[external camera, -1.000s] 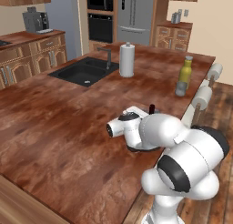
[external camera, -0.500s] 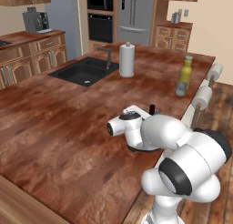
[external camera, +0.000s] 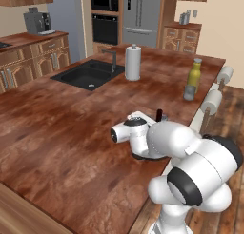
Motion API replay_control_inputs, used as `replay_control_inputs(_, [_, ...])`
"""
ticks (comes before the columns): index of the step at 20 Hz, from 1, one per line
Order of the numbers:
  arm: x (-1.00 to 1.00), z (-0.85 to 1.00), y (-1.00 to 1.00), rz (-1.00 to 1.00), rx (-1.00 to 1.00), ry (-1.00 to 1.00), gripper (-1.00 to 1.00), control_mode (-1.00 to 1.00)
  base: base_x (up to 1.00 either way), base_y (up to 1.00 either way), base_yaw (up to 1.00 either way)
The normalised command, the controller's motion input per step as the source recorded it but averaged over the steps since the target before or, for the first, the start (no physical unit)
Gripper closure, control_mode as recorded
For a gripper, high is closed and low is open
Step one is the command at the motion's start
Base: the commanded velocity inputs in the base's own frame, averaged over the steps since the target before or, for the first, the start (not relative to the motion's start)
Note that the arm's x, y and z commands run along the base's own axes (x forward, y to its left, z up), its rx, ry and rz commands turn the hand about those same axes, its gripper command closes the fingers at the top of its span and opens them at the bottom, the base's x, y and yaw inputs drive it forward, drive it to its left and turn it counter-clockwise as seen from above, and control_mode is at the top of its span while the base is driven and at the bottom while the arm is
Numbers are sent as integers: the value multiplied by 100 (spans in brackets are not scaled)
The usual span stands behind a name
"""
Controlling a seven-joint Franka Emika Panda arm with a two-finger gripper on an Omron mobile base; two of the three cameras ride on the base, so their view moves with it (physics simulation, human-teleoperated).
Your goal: There is a wine glass and glass cup on the dining counter. Place the wine bottle next to the wine glass and the juice bottle next to the glass cup.
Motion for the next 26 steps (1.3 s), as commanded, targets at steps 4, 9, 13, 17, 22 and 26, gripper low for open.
replay_control_inputs(4, [0,-8,16,0,1,-1,-100,-100,0,0,0])
replay_control_inputs(9, [-9,0,19,0,1,-1,-100,-100,0,0,0])
replay_control_inputs(13, [-29,12,10,0,6,0,-100,-100,0,0,0])
replay_control_inputs(17, [-28,14,8,1,9,1,-100,-100,0,0,0])
replay_control_inputs(22, [-27,17,6,2,9,0,-100,-100,0,0,0])
replay_control_inputs(26, [-41,34,8,9,8,1,-100,-100,0,0,0])
